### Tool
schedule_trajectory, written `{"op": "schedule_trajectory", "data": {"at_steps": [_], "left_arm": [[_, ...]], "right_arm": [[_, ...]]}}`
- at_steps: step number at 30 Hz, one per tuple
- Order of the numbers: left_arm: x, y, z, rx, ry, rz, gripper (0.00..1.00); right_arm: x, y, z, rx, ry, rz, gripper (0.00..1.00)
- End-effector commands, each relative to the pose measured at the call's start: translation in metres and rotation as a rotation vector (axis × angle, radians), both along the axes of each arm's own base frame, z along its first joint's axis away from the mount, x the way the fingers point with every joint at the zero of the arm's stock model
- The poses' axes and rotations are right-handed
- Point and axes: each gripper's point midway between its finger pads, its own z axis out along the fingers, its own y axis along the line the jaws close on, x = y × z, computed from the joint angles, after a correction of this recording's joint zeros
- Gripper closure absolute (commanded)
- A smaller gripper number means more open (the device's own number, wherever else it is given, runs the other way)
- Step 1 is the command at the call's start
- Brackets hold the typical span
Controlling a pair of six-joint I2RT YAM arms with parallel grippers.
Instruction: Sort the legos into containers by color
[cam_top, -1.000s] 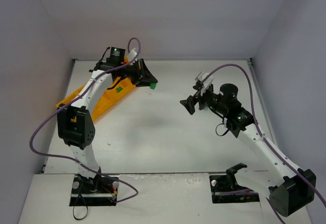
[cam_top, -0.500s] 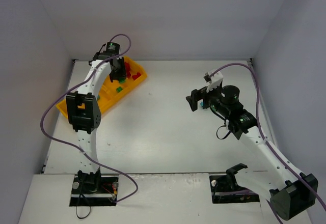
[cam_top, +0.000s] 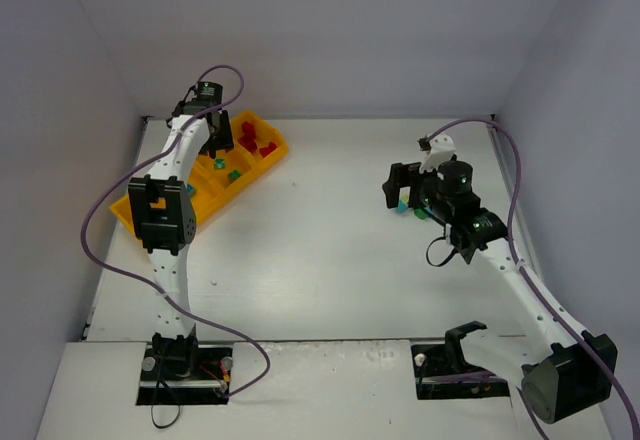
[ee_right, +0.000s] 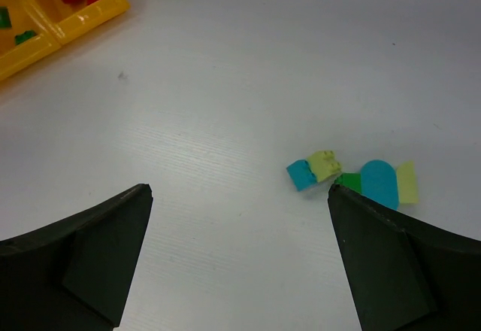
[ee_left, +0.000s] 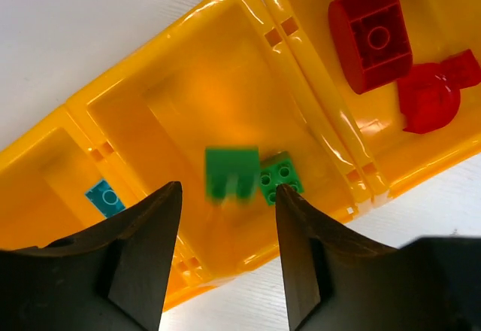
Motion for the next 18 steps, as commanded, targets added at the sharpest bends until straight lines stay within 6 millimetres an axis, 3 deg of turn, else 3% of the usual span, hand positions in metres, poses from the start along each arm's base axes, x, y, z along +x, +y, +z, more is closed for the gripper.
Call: {"op": "schedule_trajectory", "data": {"at_steps": [1, 5, 9, 11, 12, 14, 15, 16, 17, 18], "left_arm": [[0.008, 0.005, 0.055, 0.027, -0.128, 0.000, 0.49], [0.007, 0.007, 0.056, 0.036, -0.126, 0.001, 0.45], [-0.002, 0.002, 0.079, 0.003, -0.160, -0.008, 0.41], [-0.007, -0.012, 0.092, -0.054, -0.195, -0.035, 0.34], [-0.014, -0.018, 0.112, -0.076, -0.239, -0.048, 0.32], [-0.025, -0.036, 0.112, -0.113, -0.254, -0.083, 0.27], [-0.036, -0.043, 0.129, -0.125, -0.294, -0.101, 0.27], [-0.038, -0.051, 0.134, -0.133, -0.321, -0.119, 0.27], [-0.049, -0.059, 0.120, -0.133, -0.290, -0.137, 0.27], [-0.061, -0.074, 0.131, -0.142, -0.315, -0.175, 0.26]], "right_arm": [[0.016, -0.021, 0.023, 0.053, -0.040, -0.121, 0.00], [0.018, -0.029, 0.013, 0.093, -0.002, -0.168, 0.00], [0.018, -0.035, 0.007, 0.113, 0.019, -0.213, 0.01], [0.018, -0.041, 0.001, 0.107, 0.036, -0.245, 0.03], [0.019, -0.043, -0.001, 0.108, 0.044, -0.257, 0.04], [0.019, -0.047, -0.012, 0.111, 0.077, -0.284, 0.08], [0.020, -0.054, -0.017, 0.104, 0.089, -0.322, 0.10], [0.021, -0.056, -0.020, 0.119, 0.099, -0.340, 0.17], [0.022, -0.056, -0.029, 0.121, 0.124, -0.352, 0.23], [0.023, -0.058, -0.034, 0.127, 0.137, -0.373, 0.34]]}}
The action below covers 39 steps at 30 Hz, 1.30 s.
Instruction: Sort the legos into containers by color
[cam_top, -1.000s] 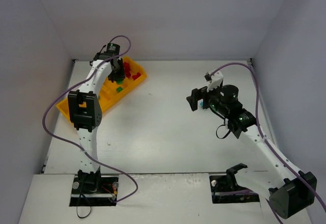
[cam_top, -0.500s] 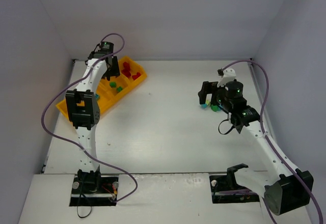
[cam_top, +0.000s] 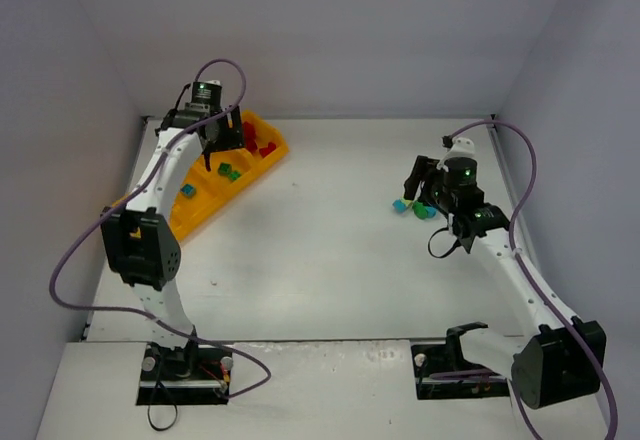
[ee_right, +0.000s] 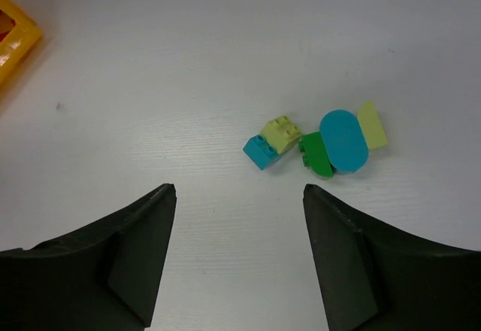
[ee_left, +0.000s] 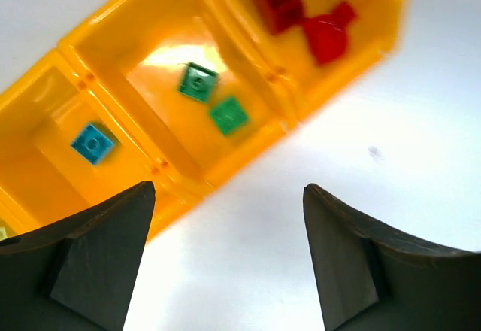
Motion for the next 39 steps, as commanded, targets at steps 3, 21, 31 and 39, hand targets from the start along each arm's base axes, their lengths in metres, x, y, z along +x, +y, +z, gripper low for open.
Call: {"op": "schedule_trajectory", "data": {"at_steps": [3, 21, 31, 39], "left_arm": [[-0.039, -0.070, 0.061, -0.089, -0.201, -0.158, 0.26], [-0.119, -0.131, -0.008, -0.145, -0.093, -0.310, 0.26], [-0.122, -0.126, -0.007, -0.122, -0.088, -0.319, 0.26], [-0.125, -0.126, -0.011, -0.126, -0.081, -0.323, 0.26]], "right_arm": [[0.012, -0.014, -0.021, 0.059, 0.052, -0.155, 0.39], [0.043, 0.010, -0.106, 0.149, 0.299, -0.419, 0.37], [0.061, 0.019, -0.146, 0.125, 0.362, -0.522, 0.37], [0.067, 0.010, -0.160, 0.059, 0.375, -0.562, 0.39]]}}
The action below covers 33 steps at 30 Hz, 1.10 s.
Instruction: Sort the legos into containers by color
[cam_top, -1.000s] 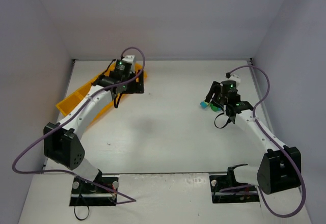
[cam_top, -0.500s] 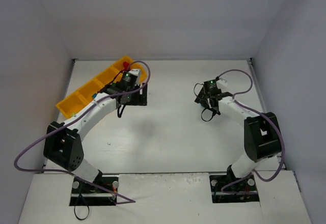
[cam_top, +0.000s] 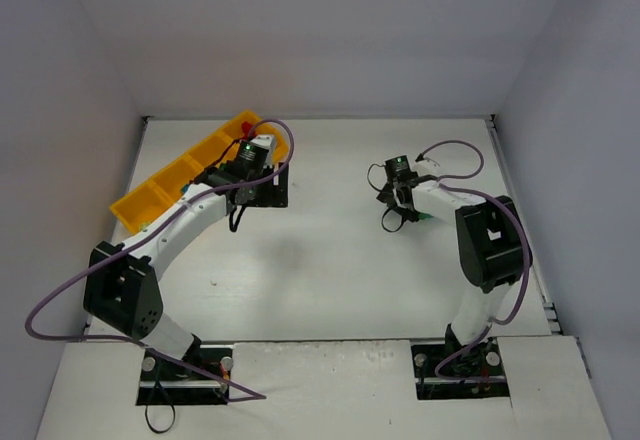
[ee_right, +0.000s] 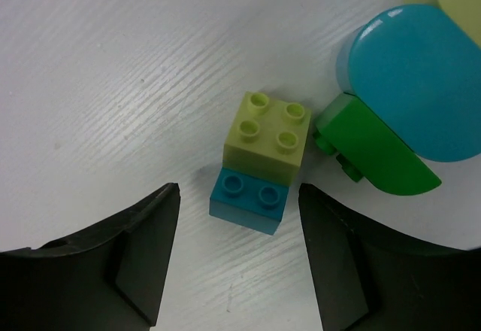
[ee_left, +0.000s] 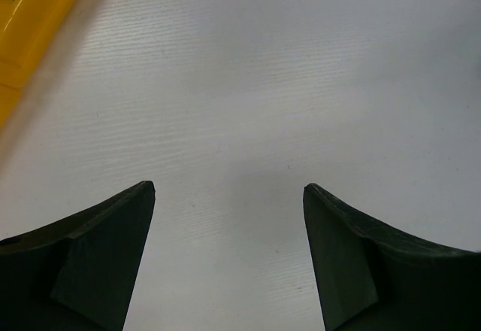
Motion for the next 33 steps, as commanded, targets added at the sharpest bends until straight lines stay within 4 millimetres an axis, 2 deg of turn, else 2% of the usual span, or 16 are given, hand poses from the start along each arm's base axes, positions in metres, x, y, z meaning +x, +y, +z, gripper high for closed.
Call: {"op": "schedule_trajectory", "data": {"at_steps": [1, 4, 10, 11, 13, 15, 16, 17, 19, 20, 21, 23, 24, 26, 27, 33], "left_arm": [[0.005, -0.004, 0.028, -0.043, -0.088, -0.006, 0.26], [0.005, -0.005, 0.027, -0.049, -0.085, -0.008, 0.26], [0.004, -0.005, 0.029, -0.052, -0.086, -0.008, 0.26], [0.004, -0.005, 0.029, -0.055, -0.086, -0.008, 0.26], [0.004, -0.008, 0.029, -0.063, -0.082, -0.013, 0.26], [0.004, -0.010, 0.029, -0.073, -0.077, -0.022, 0.26], [0.004, -0.014, 0.030, -0.085, -0.076, -0.034, 0.26], [0.006, -0.018, 0.038, -0.104, -0.088, -0.051, 0.26], [0.005, -0.023, 0.040, -0.115, -0.086, -0.080, 0.26], [0.007, -0.027, 0.049, -0.129, -0.099, -0.099, 0.26], [0.006, -0.033, 0.054, -0.150, -0.101, -0.135, 0.26], [0.004, -0.042, 0.066, -0.184, -0.117, -0.189, 0.26], [0.005, -0.047, 0.076, -0.197, -0.139, -0.220, 0.26], [0.002, -0.057, 0.086, -0.238, -0.147, -0.280, 0.26], [0.002, -0.061, 0.096, -0.250, -0.166, -0.301, 0.26], [-0.004, -0.087, 0.124, -0.365, -0.209, -0.426, 0.26]], "right_arm": [[0.017, -0.007, 0.015, -0.045, -0.053, -0.046, 0.39], [0.017, -0.008, 0.011, -0.056, -0.045, -0.052, 0.41], [0.012, -0.012, 0.008, -0.090, -0.029, -0.027, 0.59], [0.011, -0.013, 0.009, -0.099, -0.028, -0.019, 0.68], [0.008, -0.012, 0.014, -0.113, -0.035, 0.008, 0.77], [0.010, -0.009, 0.023, -0.147, -0.051, 0.088, 0.95], [0.009, -0.006, 0.033, -0.154, -0.078, 0.130, 1.00], [0.015, 0.007, 0.052, -0.196, -0.154, 0.275, 1.00], [0.007, 0.017, 0.063, -0.179, -0.192, 0.356, 1.00], [0.011, 0.022, 0.075, -0.204, -0.248, 0.450, 1.00], [0.000, 0.030, 0.088, -0.173, -0.296, 0.529, 1.00], [-0.005, 0.043, 0.111, -0.165, -0.403, 0.661, 1.00], [-0.012, 0.047, 0.135, -0.202, -0.479, 0.755, 1.00], [-0.027, 0.059, 0.146, -0.171, -0.539, 0.879, 1.00], [-0.033, 0.061, 0.162, -0.188, -0.586, 0.929, 1.00], [-0.073, 0.100, 0.190, -0.071, -0.697, 1.241, 1.00]]}}
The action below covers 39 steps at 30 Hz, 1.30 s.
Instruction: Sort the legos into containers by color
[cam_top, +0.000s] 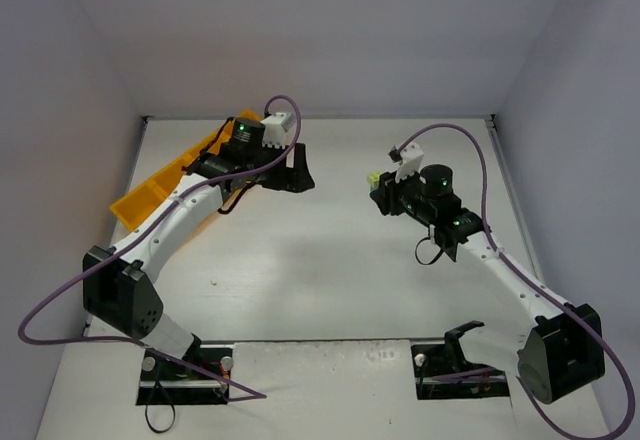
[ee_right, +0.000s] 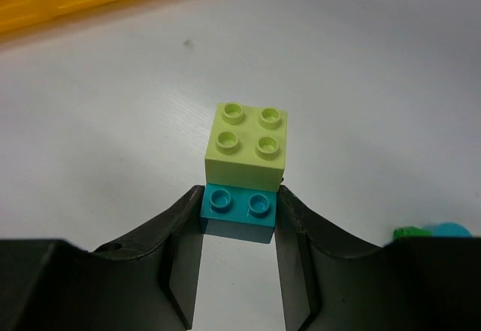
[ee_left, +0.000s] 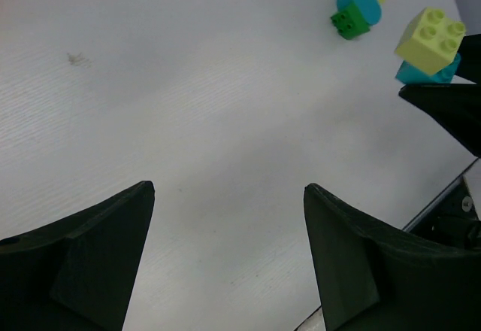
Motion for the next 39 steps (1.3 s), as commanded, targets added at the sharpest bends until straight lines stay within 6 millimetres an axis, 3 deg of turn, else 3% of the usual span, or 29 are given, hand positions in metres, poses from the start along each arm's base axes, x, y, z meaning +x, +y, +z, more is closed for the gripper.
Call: {"op": "schedule_trajectory", "data": {"at_steps": [1, 6, 10, 18, 30, 39], "left_arm": [[-0.003, -0.027, 0.052, -0.125, -0.128, -0.131, 0.26], [-0.009, -0.050, 0.049, -0.092, -0.137, -0.183, 0.25], [-0.015, -0.065, 0.050, -0.081, -0.143, -0.206, 0.25], [-0.017, -0.092, 0.054, -0.137, -0.125, -0.191, 0.25], [-0.023, -0.114, 0.062, -0.199, -0.098, -0.229, 0.25], [-0.033, -0.131, 0.042, -0.210, -0.025, -0.279, 0.30]], "right_arm": [[-0.019, 0.032, 0.026, 0.033, -0.098, 0.271, 1.00], [-0.034, 0.054, 0.033, 0.100, -0.077, 0.413, 1.00], [-0.037, 0.060, 0.038, 0.122, -0.078, 0.451, 1.00], [-0.038, 0.063, 0.038, 0.130, -0.074, 0.469, 1.00], [-0.039, 0.065, 0.034, 0.122, -0.069, 0.478, 1.00], [-0.040, 0.068, 0.031, 0.122, -0.060, 0.492, 1.00]]}}
